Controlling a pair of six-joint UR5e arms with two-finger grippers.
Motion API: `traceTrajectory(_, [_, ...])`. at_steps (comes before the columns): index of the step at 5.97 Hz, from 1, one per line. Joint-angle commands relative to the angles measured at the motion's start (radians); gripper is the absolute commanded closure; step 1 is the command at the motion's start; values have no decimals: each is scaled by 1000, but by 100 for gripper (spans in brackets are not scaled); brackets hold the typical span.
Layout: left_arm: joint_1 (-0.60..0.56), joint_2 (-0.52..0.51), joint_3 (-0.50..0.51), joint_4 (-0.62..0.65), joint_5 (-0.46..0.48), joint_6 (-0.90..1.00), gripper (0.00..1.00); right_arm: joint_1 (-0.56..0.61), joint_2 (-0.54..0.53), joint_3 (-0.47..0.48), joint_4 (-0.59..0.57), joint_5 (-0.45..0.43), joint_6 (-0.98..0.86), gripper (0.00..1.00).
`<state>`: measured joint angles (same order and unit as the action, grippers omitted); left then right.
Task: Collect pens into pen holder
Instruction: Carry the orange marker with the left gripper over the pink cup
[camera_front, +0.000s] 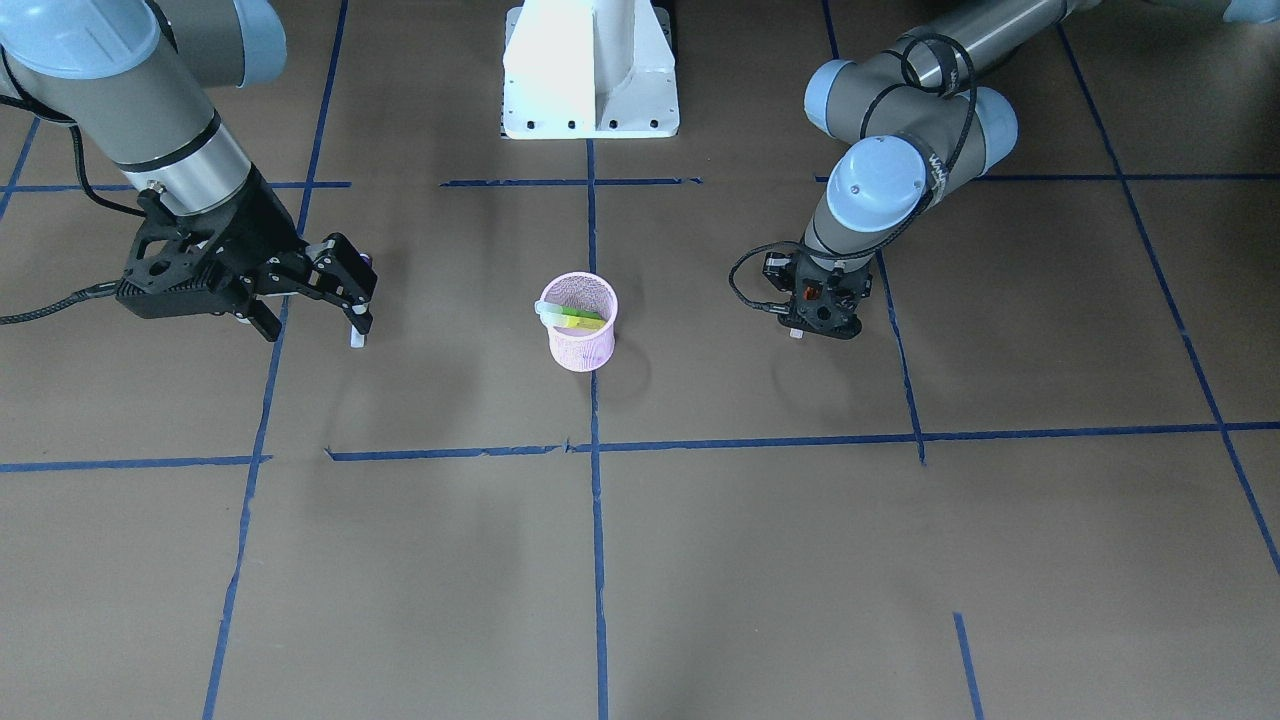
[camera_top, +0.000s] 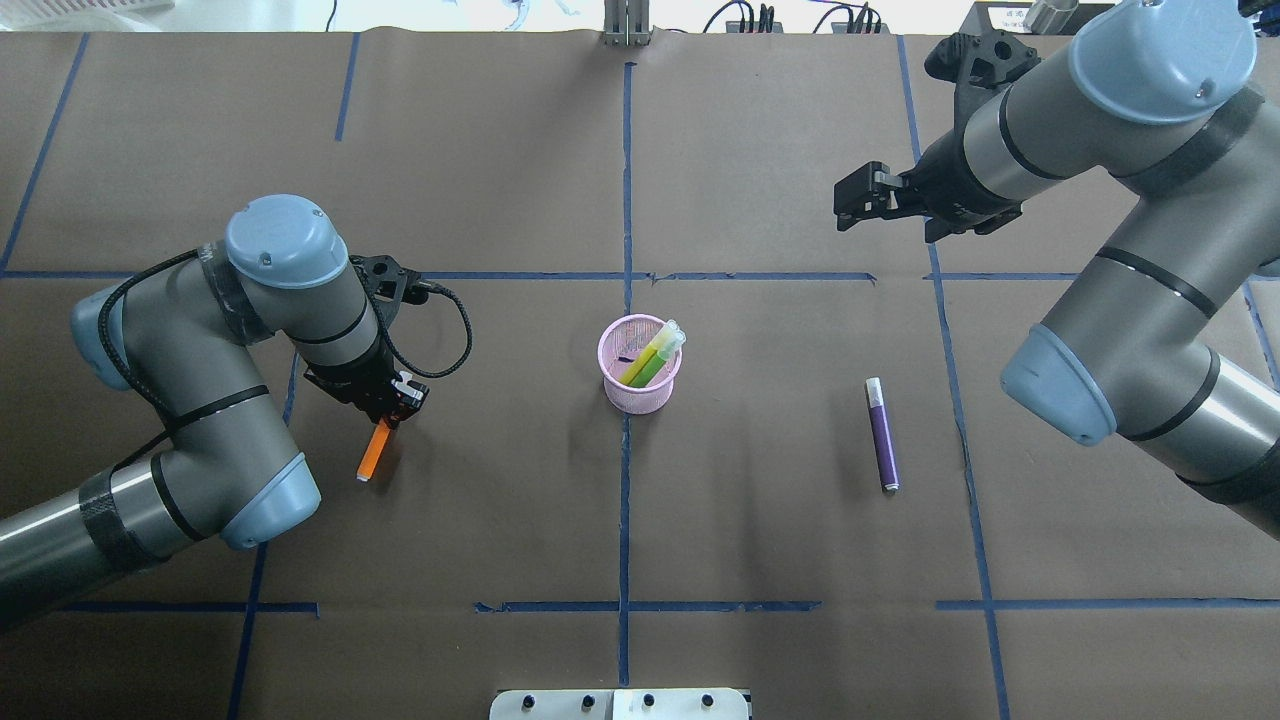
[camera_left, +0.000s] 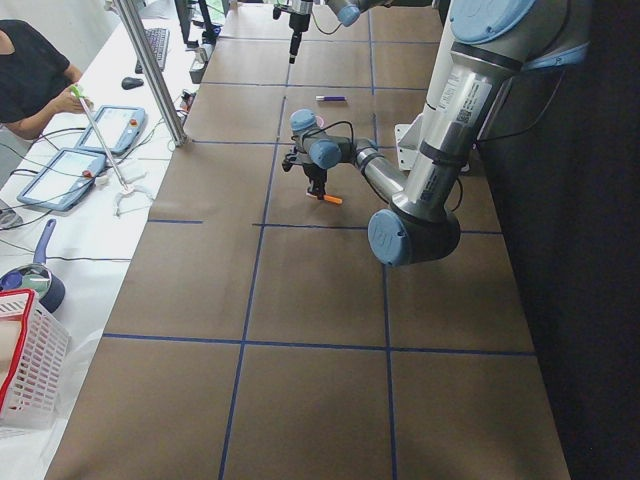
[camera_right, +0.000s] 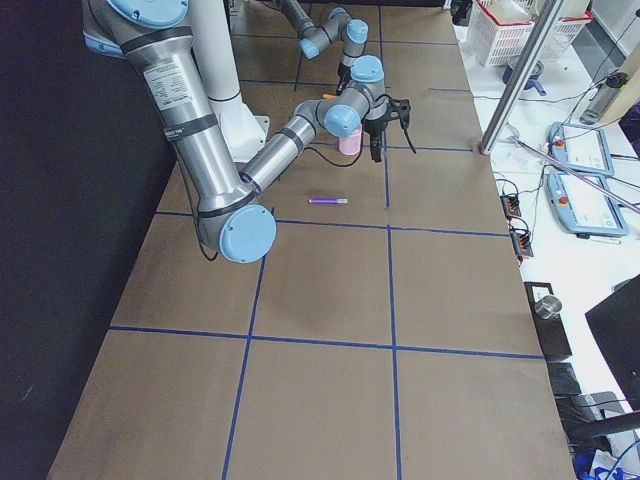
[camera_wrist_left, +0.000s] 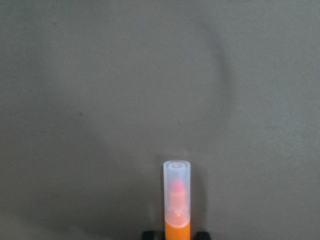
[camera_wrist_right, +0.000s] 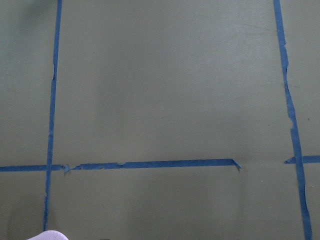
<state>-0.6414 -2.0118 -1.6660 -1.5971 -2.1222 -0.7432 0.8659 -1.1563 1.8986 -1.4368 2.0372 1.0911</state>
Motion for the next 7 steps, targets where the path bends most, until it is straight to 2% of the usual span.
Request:
traceTrajectory(1, [-7,-7,-44,-10,4,-4,100,1,-3,2,3,-3,1,0])
traceTrajectory(2, [-26,-31,-134,-18,60,-25,100,2,-5,5,6,-5,1,0])
traceTrajectory(3, [-27,-60,-199,-70,203,-69,100,2,-8,5,6,-35,0,0])
traceTrajectory(4, [-21,-64,-207,-216,270,-213,100,1,-9,7,6,-66,0,0])
traceTrajectory(5, [-11,-68,-212,-338,427,-307,100,1,-11,7,6,-77,1,0])
traceTrajectory(6, [53,-68,-210,-396,581,-362,100,1,-11,5,6,-98,0,0])
traceTrajectory(7, [224,-108,-186,-397,869,-451,100,-11,-11,-1,6,-139,1,0])
